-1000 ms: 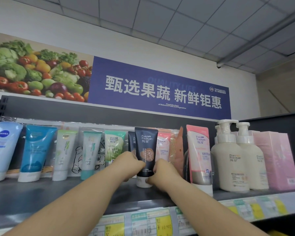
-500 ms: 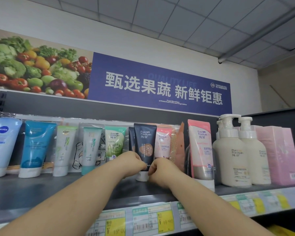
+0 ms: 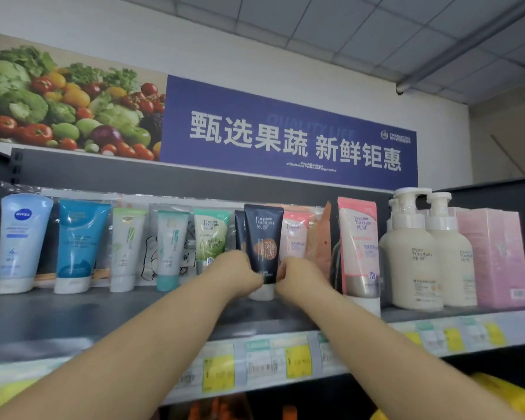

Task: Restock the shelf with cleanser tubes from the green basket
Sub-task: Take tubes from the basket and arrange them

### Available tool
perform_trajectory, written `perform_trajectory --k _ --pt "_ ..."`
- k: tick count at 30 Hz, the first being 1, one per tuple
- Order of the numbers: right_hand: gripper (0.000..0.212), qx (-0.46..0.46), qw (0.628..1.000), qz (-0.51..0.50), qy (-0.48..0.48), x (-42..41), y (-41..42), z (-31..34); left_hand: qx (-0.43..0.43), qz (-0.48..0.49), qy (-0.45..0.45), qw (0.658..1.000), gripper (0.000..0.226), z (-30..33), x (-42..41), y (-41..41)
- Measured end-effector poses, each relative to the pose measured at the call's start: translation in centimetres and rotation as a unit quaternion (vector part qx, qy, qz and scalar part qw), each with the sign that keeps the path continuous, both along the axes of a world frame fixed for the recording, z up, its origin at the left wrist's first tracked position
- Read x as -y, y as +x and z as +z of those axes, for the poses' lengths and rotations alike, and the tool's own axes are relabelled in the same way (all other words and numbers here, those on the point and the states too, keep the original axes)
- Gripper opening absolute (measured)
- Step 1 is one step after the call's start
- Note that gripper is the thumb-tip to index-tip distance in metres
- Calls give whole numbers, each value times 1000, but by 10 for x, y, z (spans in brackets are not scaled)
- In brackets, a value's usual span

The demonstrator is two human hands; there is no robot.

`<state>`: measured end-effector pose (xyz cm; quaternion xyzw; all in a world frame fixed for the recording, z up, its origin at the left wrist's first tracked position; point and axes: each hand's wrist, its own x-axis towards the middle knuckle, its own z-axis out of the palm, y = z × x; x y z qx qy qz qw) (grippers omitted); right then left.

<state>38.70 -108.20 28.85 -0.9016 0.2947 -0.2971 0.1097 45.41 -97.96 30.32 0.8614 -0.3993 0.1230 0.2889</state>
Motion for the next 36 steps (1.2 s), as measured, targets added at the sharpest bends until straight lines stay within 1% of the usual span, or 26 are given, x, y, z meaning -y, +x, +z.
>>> perform_trajectory --k 3,6,9,12,14,17,19,21,24,28,31,33,36 --pt "21 41 998 8 -52 -15 -15 10 105 38 -35 993 19 4 -10 -17" --pt "23 31 991 21 -132 -32 -32 13 192 42 -51 979 28 10 -20 -33" --pt "33 8 973 18 -229 -45 -51 8 226 -2 -29 974 49 6 -31 -49" --pt "54 -2 962 41 -269 -54 -70 -4 257 -47 -16 965 68 -10 -43 -68" --pt "59 17 957 51 -284 -60 -84 -16 265 -88 -45 959 66 -26 -52 -81" --pt "61 47 955 62 -288 -68 -106 -36 318 -158 -96 930 62 -51 -62 -101" --pt "60 58 949 59 -304 -70 -122 -52 341 -180 -106 917 60 -67 -64 -108" --pt "60 53 950 51 -305 -73 -138 -67 333 -196 -107 916 60 -82 -66 -117" --pt "67 -16 963 48 -266 -75 -156 -97 322 -213 -98 917 59 -115 -66 -128" --pt "74 -60 970 33 -234 -74 -174 -155 310 -225 -40 923 62 -175 -62 -137" --pt "79 -98 976 14 -193 -74 -187 -215 292 -252 11 923 63 -230 -59 -146" --pt "79 -139 979 7 -148 -76 -197 -256 258 -266 48 928 63 -270 -58 -157" --pt "78 -224 972 -6 -73 -80 -211 -318 178 -277 120 937 70 -328 -63 -181"
